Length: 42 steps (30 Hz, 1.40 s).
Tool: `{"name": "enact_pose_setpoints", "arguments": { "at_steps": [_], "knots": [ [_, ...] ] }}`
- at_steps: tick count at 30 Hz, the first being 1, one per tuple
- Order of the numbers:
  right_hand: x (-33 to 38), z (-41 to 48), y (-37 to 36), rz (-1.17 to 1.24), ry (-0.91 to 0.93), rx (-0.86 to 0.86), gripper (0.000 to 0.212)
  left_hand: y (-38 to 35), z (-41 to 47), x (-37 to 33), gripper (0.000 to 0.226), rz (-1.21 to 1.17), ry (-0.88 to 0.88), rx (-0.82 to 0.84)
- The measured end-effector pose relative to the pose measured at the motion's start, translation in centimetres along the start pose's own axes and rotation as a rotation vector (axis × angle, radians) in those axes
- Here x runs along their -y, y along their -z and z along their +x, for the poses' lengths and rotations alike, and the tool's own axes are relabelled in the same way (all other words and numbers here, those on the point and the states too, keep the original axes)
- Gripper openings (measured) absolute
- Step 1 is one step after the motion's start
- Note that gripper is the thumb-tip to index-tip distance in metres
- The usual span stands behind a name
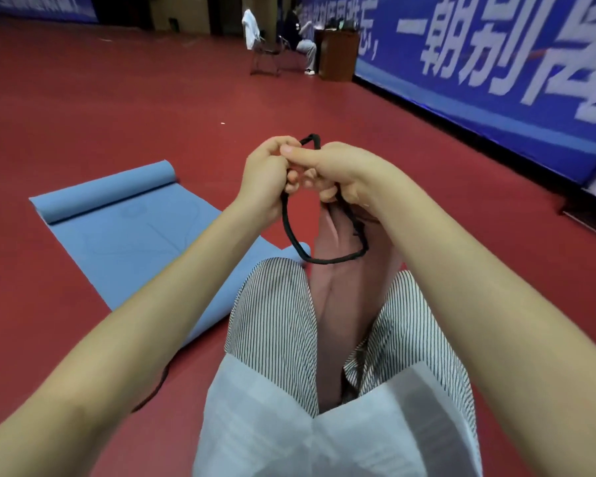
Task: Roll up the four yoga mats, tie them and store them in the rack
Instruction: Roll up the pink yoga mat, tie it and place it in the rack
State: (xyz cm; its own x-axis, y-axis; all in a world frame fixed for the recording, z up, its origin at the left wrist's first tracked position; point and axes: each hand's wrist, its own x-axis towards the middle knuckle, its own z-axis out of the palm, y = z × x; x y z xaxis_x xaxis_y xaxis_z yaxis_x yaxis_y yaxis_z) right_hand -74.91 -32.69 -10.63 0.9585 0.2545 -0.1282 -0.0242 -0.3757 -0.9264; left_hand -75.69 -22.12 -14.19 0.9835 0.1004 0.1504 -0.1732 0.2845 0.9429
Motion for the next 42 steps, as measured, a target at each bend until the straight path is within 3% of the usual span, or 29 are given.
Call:
{"name": "enact_pose_setpoints", "arguments": {
  "at_steps": [4,8,11,15,18,22,25,27,32,36,38,42],
  "knots": [
    [-1.6,-2.1,3.7,0.084,0.151,-0.139,0.021,-2.1,0.3,0.1,0.033,0.224,-0.103,0.086],
    [-3.9,-3.8,6.8,-0.386,0.378,-0.193,0.024,-2.7,1.8,0.9,0.040,0.607,-0.306,0.121],
    [-4.8,-3.7,8.0,-0.593,0.292,-0.176,0.022,-3.0,2.8,1.9,0.040,0.834,-0.344,0.181],
    [-5.8,-3.3,8.5,-0.784,0.174,-0.383,0.031,-3.5,3.3,2.3,0.031,0.999,-0.334,0.238],
    [-6.7,-2.9,8.5,-0.784,0.106,-0.507,0.040,-4.1,3.3,1.8,0.027,1.084,-0.336,0.265],
    [-6.6,-2.2,8.3,-0.748,0.006,-0.523,0.062,-5.0,3.2,1.6,0.049,1.229,-0.279,0.251],
    [-6.4,-1.9,9.0,-0.529,-0.056,-0.476,0.047,-5.3,3.1,0.8,0.055,1.201,-0.127,0.230],
    [-6.7,-2.1,9.4,-0.424,-0.153,-0.396,0.053,-5.3,3.5,0.8,0.053,1.108,-0.001,0.270],
    [-8.8,-2.5,9.6,-0.206,-0.175,-0.320,0.070,-3.0,4.0,2.9,0.013,0.602,0.347,0.253],
    [-9.6,-2.8,9.5,-0.079,-0.171,-0.289,0.085,-1.0,4.1,4.5,0.032,0.510,0.273,0.342],
    [-10.1,-3.0,9.5,-0.079,-0.151,-0.309,0.082,-0.5,3.5,4.2,0.033,0.477,0.215,0.356],
    [-9.8,-4.2,9.2,-0.345,-0.033,-0.594,0.074,0.7,1.7,4.4,0.032,0.479,-0.008,0.322]
  ]
}}
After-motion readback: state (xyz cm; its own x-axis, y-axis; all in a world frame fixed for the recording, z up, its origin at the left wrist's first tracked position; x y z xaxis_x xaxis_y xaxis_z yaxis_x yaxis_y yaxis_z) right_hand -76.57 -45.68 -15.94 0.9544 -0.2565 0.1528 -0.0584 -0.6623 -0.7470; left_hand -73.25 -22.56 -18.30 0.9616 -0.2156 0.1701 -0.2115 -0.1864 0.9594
